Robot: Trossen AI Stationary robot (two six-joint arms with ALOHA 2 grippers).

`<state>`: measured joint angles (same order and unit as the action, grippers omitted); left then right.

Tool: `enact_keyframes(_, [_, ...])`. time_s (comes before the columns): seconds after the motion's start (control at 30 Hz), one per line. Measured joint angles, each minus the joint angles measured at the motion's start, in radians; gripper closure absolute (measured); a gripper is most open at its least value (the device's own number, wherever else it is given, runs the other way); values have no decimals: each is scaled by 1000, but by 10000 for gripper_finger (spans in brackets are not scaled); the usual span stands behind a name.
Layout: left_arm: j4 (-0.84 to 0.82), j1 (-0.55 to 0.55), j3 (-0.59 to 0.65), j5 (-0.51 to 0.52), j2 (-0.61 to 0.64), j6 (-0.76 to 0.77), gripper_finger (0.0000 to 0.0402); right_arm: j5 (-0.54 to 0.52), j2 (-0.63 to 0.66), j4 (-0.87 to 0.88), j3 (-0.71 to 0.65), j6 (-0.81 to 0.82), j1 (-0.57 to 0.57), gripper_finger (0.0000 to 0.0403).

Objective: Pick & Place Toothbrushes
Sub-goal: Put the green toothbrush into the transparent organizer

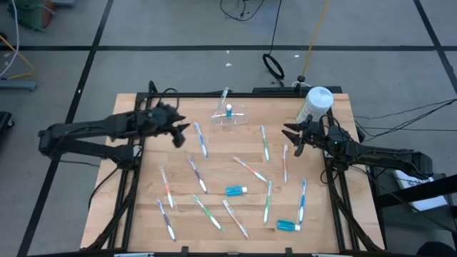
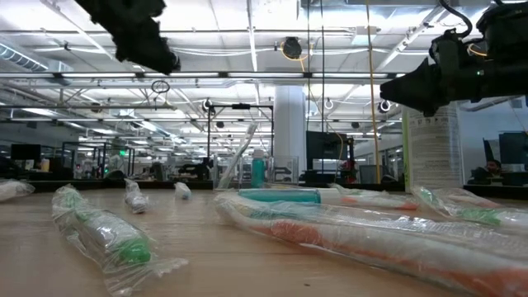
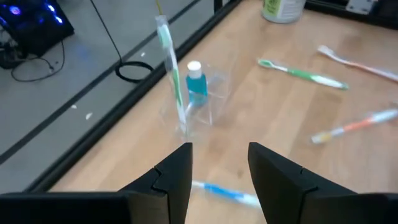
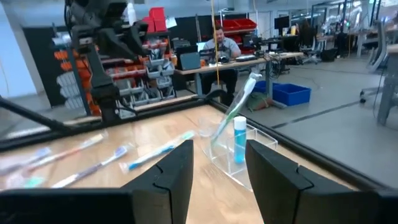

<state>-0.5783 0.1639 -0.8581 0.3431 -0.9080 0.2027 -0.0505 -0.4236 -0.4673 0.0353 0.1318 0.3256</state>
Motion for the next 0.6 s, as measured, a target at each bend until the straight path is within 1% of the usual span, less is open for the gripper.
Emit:
enact_keyframes(0.07, [-43,-23,5,9,36,11,241,0,0,1,0,32,0,261])
enact_keyframes(0.13, [-34,-49,28,32,64,13,240,0,0,1,0,41,0,261])
enact_keyframes(0.2, [-7,-71,68,49,84,11,241,0,0,-2,0,39,0,261])
enact_keyframes(0.37, [79,-101,194,52,111,-18,240,-2,0,-21,0,28,0,261])
enact_keyframes(0.53, [170,-107,299,50,111,-64,240,-7,0,-81,0,-64,0,261])
enact_keyframes(0.6, [178,-107,321,50,110,-66,240,-36,0,-103,0,-103,0,261])
